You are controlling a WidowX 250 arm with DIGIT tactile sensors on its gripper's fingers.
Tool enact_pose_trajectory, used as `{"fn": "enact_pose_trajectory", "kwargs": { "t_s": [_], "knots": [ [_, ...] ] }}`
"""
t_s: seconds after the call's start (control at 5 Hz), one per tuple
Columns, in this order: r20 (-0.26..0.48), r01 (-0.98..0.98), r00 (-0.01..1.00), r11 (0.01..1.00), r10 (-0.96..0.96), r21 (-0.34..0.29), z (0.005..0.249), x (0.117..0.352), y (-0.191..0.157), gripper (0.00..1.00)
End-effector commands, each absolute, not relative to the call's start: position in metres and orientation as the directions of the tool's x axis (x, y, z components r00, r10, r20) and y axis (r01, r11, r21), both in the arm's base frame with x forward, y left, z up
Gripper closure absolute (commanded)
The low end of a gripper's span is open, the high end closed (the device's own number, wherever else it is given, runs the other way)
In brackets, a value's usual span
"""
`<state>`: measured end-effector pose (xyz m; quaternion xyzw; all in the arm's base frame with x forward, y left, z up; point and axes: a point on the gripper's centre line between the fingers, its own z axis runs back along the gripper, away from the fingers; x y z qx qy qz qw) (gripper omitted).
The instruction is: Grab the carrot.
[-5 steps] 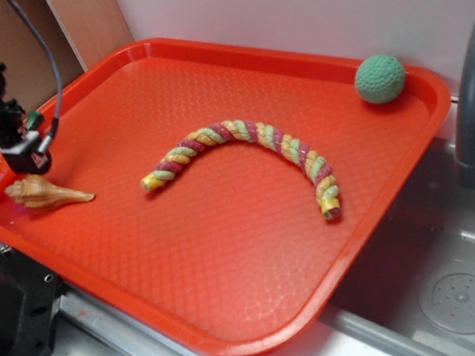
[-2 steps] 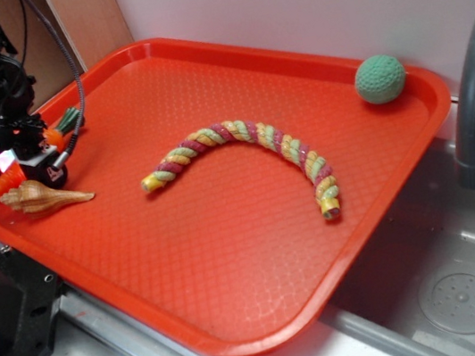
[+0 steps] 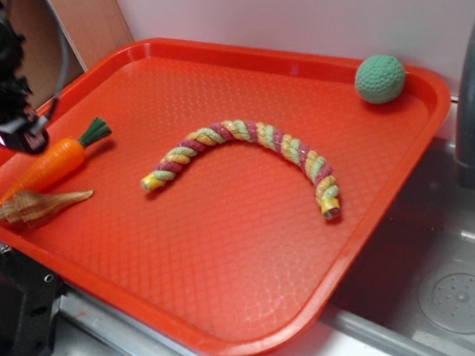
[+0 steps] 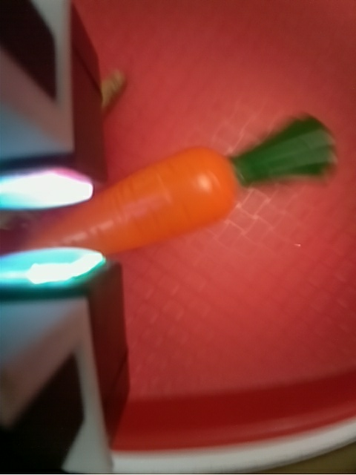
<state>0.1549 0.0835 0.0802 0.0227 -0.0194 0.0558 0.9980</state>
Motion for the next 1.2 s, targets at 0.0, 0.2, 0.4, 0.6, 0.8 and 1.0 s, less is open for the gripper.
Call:
{"fn": "enact_pose_trajectory", "kwargs": {
  "t_s": [0.0,0.2,0.4,0.6,0.8,1.0],
  "knots": [
    [0.133,-0.066,0.989,0.998,0.063,0.017,0.184,0.196,0.011,1.0],
    [0.122,-0.068,0.99,0.997,0.065,0.021,0.205,0.194,0.004,1.0],
    [0.082,0.074,0.994,0.997,-0.074,-0.002,0.178,0.186,0.027,0.0],
    [0.039,0.317,0.948,0.948,-0.316,-0.037,0.144,0.178,0.053,0.0],
    [0.014,0.458,0.889,0.888,-0.458,-0.04,0.122,0.172,0.069,0.0],
    [-0.005,0.488,0.873,0.873,-0.488,-0.024,0.093,0.161,0.087,0.0]
  ]
}}
